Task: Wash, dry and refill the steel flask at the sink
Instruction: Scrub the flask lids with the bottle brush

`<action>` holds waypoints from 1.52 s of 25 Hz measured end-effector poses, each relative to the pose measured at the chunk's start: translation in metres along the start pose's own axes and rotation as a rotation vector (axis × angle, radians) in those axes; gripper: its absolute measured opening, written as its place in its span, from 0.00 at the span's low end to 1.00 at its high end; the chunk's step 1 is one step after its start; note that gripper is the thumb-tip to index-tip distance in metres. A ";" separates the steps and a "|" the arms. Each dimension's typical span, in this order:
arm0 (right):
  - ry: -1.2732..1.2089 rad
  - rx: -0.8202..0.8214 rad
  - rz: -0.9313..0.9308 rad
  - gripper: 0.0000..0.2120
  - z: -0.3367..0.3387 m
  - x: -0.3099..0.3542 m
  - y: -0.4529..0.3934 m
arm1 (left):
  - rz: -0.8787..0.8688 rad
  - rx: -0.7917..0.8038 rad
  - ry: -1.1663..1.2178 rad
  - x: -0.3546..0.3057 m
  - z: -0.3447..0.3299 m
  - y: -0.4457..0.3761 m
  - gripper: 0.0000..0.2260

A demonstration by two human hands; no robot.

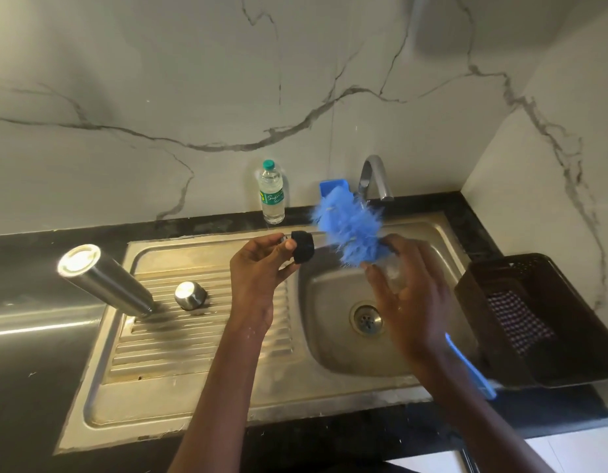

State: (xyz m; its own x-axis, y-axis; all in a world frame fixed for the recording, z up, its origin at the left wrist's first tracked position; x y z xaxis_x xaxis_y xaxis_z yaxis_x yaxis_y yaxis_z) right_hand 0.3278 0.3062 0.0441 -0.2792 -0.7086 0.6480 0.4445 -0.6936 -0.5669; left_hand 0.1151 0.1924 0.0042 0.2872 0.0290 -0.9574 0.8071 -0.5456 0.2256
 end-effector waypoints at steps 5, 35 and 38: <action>-0.011 0.094 -0.011 0.19 -0.012 -0.006 0.001 | -0.013 0.006 -0.008 -0.003 0.001 -0.002 0.19; -0.156 0.462 -0.025 0.14 -0.038 -0.029 0.001 | 0.495 0.047 0.042 0.018 -0.007 -0.010 0.13; -0.251 0.427 -0.191 0.13 -0.037 -0.033 0.006 | 0.601 0.146 0.189 0.025 -0.008 -0.007 0.13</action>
State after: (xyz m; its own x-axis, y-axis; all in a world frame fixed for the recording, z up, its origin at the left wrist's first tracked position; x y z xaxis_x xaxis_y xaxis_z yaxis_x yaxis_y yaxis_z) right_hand 0.3076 0.3206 0.0004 -0.2001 -0.4856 0.8510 0.7273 -0.6556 -0.2031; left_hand 0.1210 0.2033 -0.0196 0.7640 -0.1772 -0.6205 0.4025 -0.6207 0.6728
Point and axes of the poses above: each hand's wrist, its own y-axis away from the middle knuckle, its own z-axis out of the back of the hand, x = y × z, the point moved 4 cm from there along -y, towards the middle knuckle, and after that the axes turned 10 degrees about -y, right-handed, at the moved point
